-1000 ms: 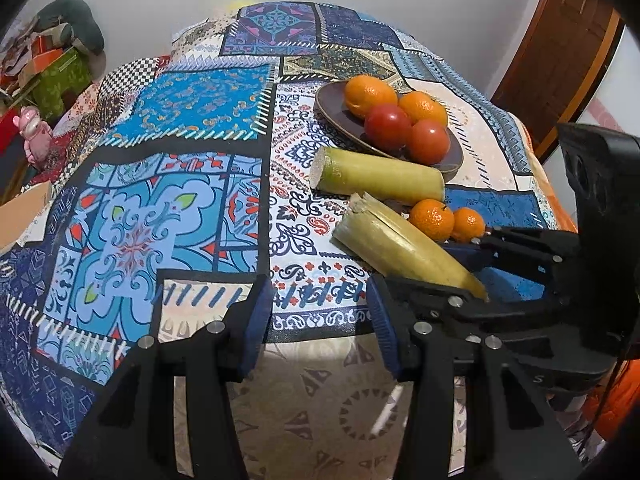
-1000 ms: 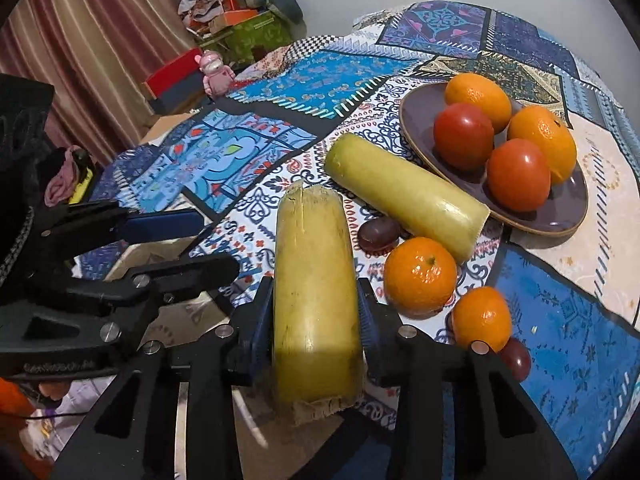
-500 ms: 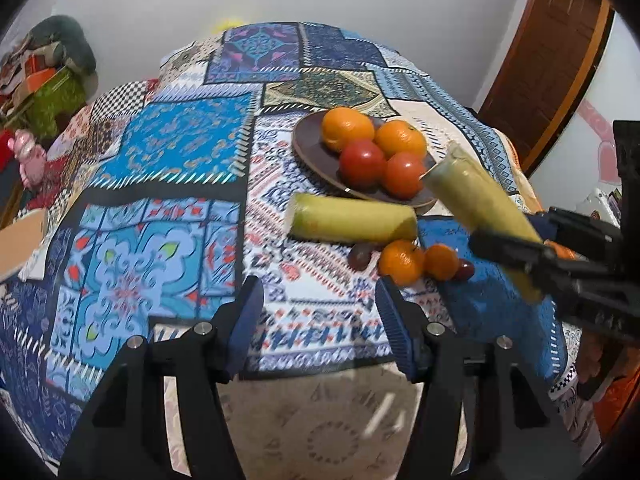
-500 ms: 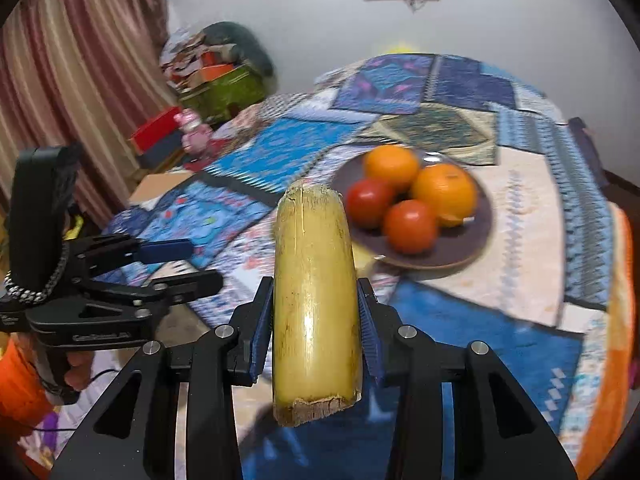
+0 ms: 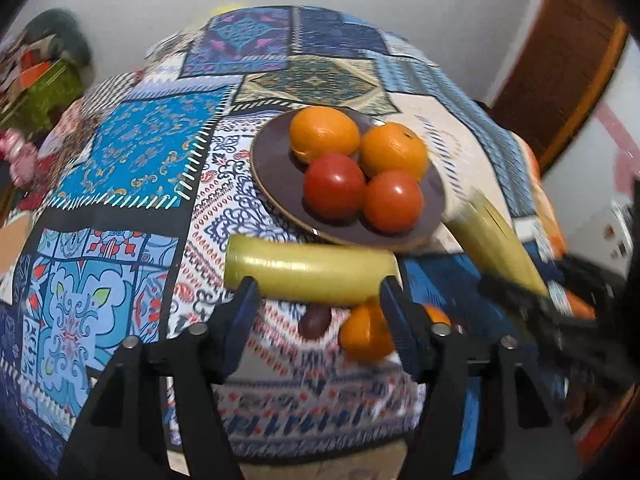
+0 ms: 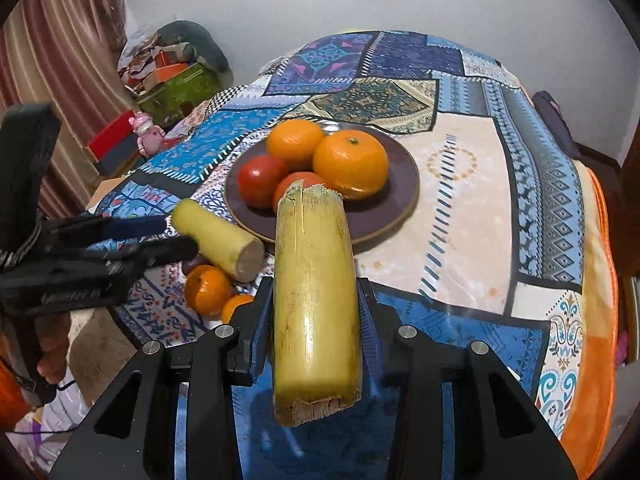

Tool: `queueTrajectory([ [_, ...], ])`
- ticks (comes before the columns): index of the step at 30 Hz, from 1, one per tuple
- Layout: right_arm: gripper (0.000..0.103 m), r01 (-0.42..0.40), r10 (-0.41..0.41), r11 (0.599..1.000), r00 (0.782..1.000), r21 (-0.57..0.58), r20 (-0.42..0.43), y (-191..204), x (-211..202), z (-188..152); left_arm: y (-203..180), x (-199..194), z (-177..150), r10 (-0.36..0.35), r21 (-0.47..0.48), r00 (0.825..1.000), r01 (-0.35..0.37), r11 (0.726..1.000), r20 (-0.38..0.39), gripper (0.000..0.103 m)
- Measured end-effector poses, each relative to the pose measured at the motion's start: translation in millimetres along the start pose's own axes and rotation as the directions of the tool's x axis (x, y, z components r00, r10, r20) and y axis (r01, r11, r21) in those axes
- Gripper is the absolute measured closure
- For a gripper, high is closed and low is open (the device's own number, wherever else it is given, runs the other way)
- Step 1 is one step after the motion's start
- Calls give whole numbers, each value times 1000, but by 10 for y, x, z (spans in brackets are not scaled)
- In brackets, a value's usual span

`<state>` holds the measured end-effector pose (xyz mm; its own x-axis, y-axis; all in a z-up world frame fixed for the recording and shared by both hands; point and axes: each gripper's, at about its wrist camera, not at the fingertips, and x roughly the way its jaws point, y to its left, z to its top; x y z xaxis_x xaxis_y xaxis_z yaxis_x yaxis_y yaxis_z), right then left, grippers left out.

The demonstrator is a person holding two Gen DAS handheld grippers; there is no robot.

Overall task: Organize fruits
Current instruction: 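Lift the yellow vegetable upright with the right tool, then grasp a second yellow-green vegetable with the left tool while the right tool holds its vegetable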

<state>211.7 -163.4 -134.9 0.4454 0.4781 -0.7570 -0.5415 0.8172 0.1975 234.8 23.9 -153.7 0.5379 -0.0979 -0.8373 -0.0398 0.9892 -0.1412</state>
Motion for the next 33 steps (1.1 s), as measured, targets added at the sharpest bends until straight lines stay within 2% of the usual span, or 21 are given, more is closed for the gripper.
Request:
queueTrajectory([
  [2,67,-1,1,1000,1000,6,7,-58,-49,-21,-26,93,57,6,-31,1000,-6,1000,-16,33],
  [6,67,-5,4,999,1000,36,24,-193,-128,-53,-138,210,123,61,-53,998,-61,997,-10,12],
  [8,67,-9,8,999,1000,53,27,-261,-140,-68,-199,265,136,94,-40,996,-94,995,-8,7],
  [13,67,-31,28,996,999,88,32,-359,-129,-113,-302,390,114,195,39,981,-195,980,2,7],
  [15,67,-35,32,995,999,97,32,-380,-123,-130,-253,421,77,197,46,980,-197,979,-8,4],
  [17,67,-41,38,994,999,102,33,-394,-124,-137,-125,473,51,141,13,988,-140,990,-67,6],
  [18,67,-43,40,993,999,105,34,-399,-129,-140,-57,512,29,118,-6,987,-119,993,-105,13],
  [19,67,-44,41,993,999,106,34,-406,-128,-138,0,524,9,104,-3,988,-105,994,-115,14],
  [21,67,-45,41,994,999,105,34,-407,-135,-145,41,438,-12,102,20,990,-101,995,-97,22],
  [26,67,-43,41,993,999,107,26,-403,-116,-148,195,284,-43,50,13,993,-49,999,-103,29],
  [33,67,-41,40,994,999,101,12,-368,-75,-149,418,85,-98,50,13,993,-49,999,-107,33],
])
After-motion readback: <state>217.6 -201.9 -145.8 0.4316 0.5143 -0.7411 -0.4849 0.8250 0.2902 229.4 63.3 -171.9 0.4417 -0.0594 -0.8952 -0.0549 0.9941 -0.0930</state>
